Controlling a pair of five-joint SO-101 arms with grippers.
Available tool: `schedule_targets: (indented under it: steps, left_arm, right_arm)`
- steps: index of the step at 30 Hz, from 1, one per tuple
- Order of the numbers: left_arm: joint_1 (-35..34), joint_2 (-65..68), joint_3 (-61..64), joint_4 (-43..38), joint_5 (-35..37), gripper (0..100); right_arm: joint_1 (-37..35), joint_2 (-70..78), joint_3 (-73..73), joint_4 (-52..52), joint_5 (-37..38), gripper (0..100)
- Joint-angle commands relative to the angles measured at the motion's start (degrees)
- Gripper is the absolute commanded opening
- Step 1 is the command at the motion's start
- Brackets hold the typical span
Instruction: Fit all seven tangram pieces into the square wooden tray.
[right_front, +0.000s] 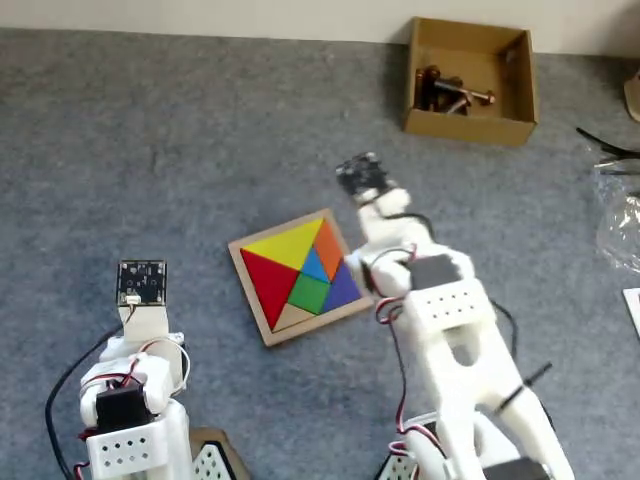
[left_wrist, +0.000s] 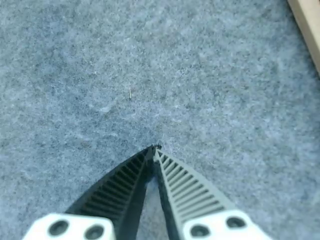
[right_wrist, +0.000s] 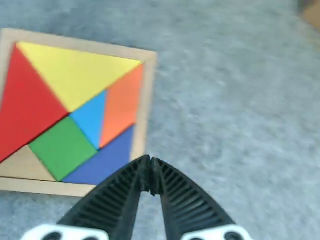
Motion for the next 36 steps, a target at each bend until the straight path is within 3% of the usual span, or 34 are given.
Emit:
schedule_targets:
  steps: [1, 16, 32, 36]
  left_arm:
    - [-0.75, -0.31, 1.10, 0.26, 0.53, 1]
    - [-0.75, -0.31, 1.10, 0.26, 0.53, 1]
    - [-0.75, -0.31, 1.10, 0.26, 0.53, 1]
    - [-0.75, -0.31, 1.10, 0.26, 0.53, 1]
  right_arm:
    - [4.18, -5.93, -3.47, 2.86, -0.70, 0.4]
    - [16.92, -27.74, -2.24, 19.47, -0.62, 0.4]
    - [17.19, -62.29, 22.37, 17.98, -0.53, 0.5]
    - [17.19, -70.99, 28.35, 18.42, 3.52, 0.6]
